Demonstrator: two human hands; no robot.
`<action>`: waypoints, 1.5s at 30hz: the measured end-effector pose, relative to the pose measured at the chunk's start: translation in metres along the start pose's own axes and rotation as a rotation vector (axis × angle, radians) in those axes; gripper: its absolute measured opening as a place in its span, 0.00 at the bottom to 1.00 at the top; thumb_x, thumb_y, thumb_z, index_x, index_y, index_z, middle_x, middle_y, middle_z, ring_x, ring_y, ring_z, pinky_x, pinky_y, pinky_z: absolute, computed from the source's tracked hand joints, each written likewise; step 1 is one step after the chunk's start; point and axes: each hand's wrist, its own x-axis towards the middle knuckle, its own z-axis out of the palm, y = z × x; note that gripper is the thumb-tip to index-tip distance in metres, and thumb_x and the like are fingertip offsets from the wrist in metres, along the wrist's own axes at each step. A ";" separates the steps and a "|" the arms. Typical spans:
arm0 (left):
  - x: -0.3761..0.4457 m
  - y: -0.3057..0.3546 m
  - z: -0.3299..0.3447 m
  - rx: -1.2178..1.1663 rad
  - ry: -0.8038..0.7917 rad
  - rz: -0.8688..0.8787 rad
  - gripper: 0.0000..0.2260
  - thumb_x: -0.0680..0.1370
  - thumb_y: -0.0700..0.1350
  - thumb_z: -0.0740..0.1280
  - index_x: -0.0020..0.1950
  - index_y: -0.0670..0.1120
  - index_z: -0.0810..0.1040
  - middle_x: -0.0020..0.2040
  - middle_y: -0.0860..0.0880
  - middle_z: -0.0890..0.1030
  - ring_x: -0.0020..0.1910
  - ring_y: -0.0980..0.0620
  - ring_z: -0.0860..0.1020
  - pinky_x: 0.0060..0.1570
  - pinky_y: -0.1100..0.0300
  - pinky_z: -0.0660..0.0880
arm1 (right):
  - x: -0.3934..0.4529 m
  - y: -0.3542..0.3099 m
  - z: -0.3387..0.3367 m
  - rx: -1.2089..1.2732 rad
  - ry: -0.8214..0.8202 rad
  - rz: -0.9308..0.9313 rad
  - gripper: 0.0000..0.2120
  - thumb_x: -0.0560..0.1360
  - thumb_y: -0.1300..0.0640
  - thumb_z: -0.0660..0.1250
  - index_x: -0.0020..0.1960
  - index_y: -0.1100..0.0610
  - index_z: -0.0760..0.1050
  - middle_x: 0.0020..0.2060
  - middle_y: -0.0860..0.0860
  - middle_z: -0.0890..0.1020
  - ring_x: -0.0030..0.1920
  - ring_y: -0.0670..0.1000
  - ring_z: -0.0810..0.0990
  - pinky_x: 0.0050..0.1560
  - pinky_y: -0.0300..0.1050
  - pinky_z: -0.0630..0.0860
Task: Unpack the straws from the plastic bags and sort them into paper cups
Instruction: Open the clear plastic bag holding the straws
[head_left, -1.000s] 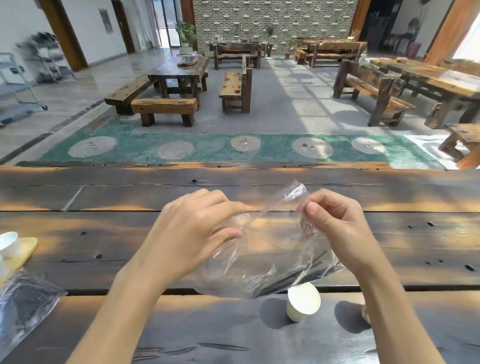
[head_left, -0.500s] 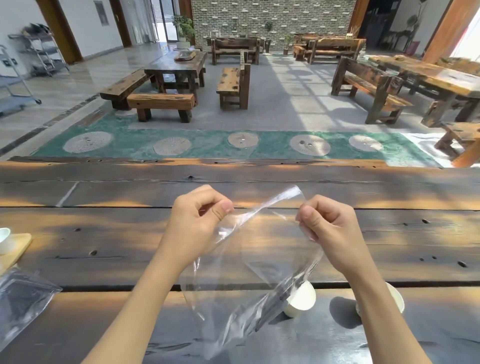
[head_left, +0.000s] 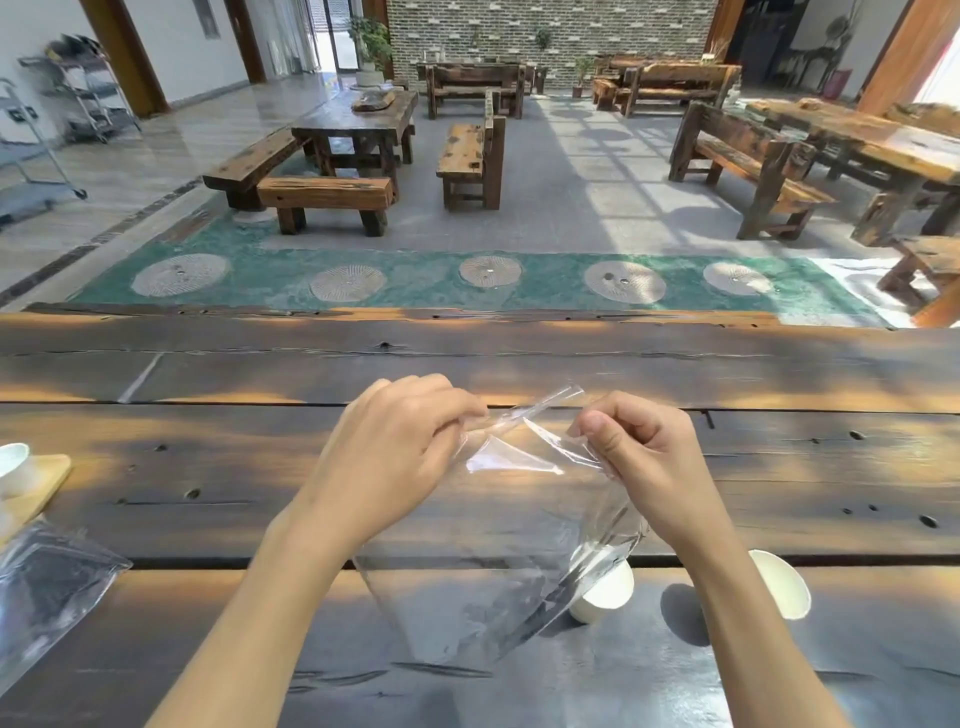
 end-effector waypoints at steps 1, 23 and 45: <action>-0.001 -0.002 -0.004 -0.140 0.020 -0.075 0.14 0.78 0.46 0.59 0.52 0.51 0.84 0.43 0.57 0.83 0.44 0.53 0.81 0.45 0.54 0.76 | 0.000 0.000 -0.001 -0.002 0.010 -0.001 0.11 0.78 0.59 0.65 0.40 0.65 0.79 0.25 0.48 0.69 0.27 0.45 0.65 0.29 0.36 0.63; 0.010 0.010 -0.005 -0.253 0.048 -0.044 0.05 0.74 0.47 0.70 0.40 0.48 0.83 0.36 0.55 0.79 0.35 0.56 0.75 0.37 0.58 0.71 | -0.007 -0.008 -0.005 -0.016 -0.014 -0.030 0.10 0.78 0.59 0.65 0.40 0.60 0.80 0.26 0.48 0.70 0.28 0.46 0.66 0.32 0.36 0.66; -0.044 -0.004 -0.007 -0.022 0.599 -0.163 0.02 0.76 0.35 0.70 0.47 0.40 0.81 0.43 0.48 0.78 0.45 0.47 0.74 0.47 0.59 0.71 | -0.037 0.007 0.005 0.051 0.083 0.082 0.11 0.79 0.57 0.62 0.45 0.63 0.78 0.24 0.46 0.71 0.26 0.45 0.66 0.30 0.34 0.64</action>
